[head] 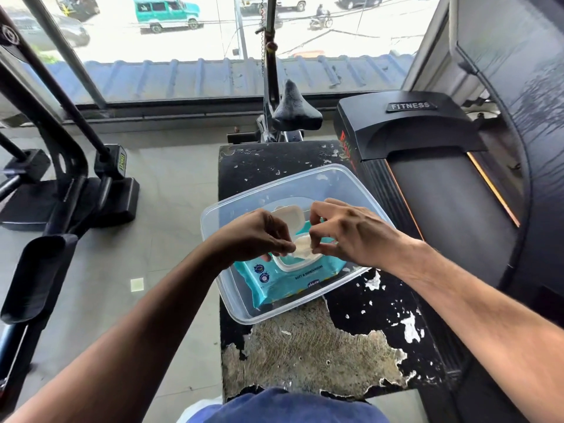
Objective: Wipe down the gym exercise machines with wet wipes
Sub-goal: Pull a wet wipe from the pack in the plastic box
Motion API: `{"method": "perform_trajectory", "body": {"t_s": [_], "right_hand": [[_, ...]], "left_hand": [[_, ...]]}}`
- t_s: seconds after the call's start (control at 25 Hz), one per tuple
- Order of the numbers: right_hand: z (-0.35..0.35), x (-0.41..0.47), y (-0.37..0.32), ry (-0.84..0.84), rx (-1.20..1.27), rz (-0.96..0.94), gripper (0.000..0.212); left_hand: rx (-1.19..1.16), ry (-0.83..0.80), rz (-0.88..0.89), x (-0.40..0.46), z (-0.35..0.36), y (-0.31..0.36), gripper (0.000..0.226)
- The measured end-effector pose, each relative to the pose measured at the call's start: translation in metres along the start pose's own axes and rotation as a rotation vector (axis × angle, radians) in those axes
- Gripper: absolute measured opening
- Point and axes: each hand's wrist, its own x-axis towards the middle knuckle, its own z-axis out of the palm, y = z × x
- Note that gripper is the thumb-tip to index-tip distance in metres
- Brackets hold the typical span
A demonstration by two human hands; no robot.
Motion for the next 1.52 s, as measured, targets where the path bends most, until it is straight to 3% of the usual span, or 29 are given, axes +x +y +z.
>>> {"method": "perform_trajectory", "body": {"t_s": [0.12, 0.28, 0.48, 0.56, 0.68, 1.08, 1.36, 1.44, 1.52], "right_hand": [[-0.005, -0.008, 0.005, -0.03, 0.062, 0.05, 0.014], [-0.003, -0.009, 0.005, -0.043, 0.108, 0.084, 0.009], [-0.007, -0.009, 0.006, -0.152, 0.078, 0.16, 0.01], [-0.007, -0.008, 0.007, -0.166, 0.081, 0.195, 0.006], [-0.011, -0.007, 0.009, -0.088, 0.215, 0.268, 0.016], [-0.005, -0.02, 0.013, 0.095, 0.75, 0.318, 0.014], [-0.002, -0.023, 0.011, 0.317, 0.705, 0.299, 0.018], [-0.003, -0.02, 0.013, 0.254, 0.604, 0.301, 0.009], [-0.003, -0.016, 0.012, 0.086, 0.397, 0.269, 0.02]], "left_hand": [[0.052, 0.07, -0.054, 0.001, 0.001, 0.0, 0.014], [0.291, 0.174, 0.077, -0.001, 0.008, 0.01, 0.02], [0.285, 0.365, 0.151, -0.004, 0.002, 0.012, 0.027], [0.413, 0.253, 0.171, -0.011, 0.001, 0.012, 0.013], [0.631, 0.065, 0.228, -0.016, 0.008, 0.014, 0.036], [0.81, 0.049, 0.203, -0.007, 0.023, 0.013, 0.041], [0.78, 0.099, 0.287, -0.008, 0.022, 0.017, 0.04], [0.717, 0.177, 0.338, -0.013, 0.017, 0.013, 0.032], [0.635, 0.268, 0.363, -0.018, 0.012, 0.01, 0.025]]}}
